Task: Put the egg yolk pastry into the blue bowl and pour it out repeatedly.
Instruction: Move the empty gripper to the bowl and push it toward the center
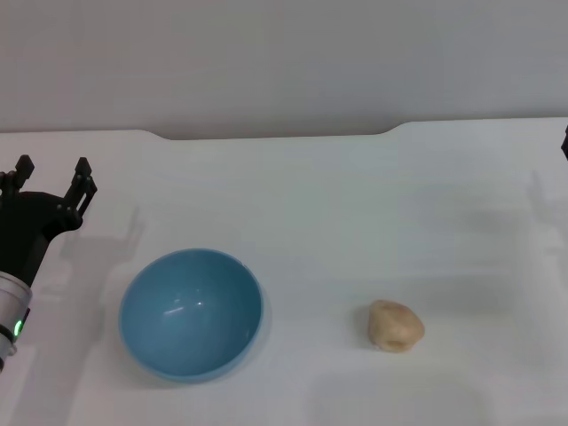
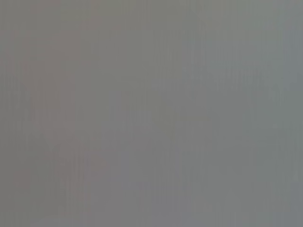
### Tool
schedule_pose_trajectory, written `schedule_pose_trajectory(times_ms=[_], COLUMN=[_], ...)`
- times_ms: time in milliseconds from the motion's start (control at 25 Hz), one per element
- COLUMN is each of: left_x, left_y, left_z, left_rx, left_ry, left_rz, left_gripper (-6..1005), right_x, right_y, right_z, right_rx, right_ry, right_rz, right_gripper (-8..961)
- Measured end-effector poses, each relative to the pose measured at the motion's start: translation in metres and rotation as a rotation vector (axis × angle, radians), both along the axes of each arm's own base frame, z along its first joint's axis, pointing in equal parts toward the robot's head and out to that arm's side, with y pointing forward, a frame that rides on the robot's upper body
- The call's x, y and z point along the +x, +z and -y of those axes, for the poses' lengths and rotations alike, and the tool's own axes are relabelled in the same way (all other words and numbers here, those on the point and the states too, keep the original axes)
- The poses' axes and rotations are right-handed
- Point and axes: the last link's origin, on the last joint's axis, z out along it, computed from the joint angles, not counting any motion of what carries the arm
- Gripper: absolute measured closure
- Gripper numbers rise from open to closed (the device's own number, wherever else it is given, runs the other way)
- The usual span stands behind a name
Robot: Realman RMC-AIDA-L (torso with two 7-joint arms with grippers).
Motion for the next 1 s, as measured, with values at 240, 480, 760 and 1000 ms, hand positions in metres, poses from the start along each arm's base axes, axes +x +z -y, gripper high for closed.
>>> schedule_pose_trajectory(times_ms=[240, 480, 760, 1000], left_x=[0.000, 0.001, 0.004, 0.017], left_y=[0.000, -0.001, 0.014, 0.022], left_z=[0.000, 0.001, -0.027, -0.082], left_rx=[0.001, -0.003, -0.018, -0.216], left_ry=[-0.002, -0.003, 0.010, 0.055], left_rz=[0.000, 0.002, 0.152, 0.190], left_gripper=[253, 253, 254, 254], right_x=[0.000, -0.001, -0.002, -0.006], right_y=[0.000, 0.000, 0.000, 0.000], right_z=[0.000, -0.001, -0.002, -0.007], right_rx=[0.000, 0.000, -0.001, -0.002], right_ry=[0.000, 0.003, 0.006, 0.017], right_rz=[0.000, 0.000, 0.000, 0.001], right_gripper=[398, 398, 398, 398])
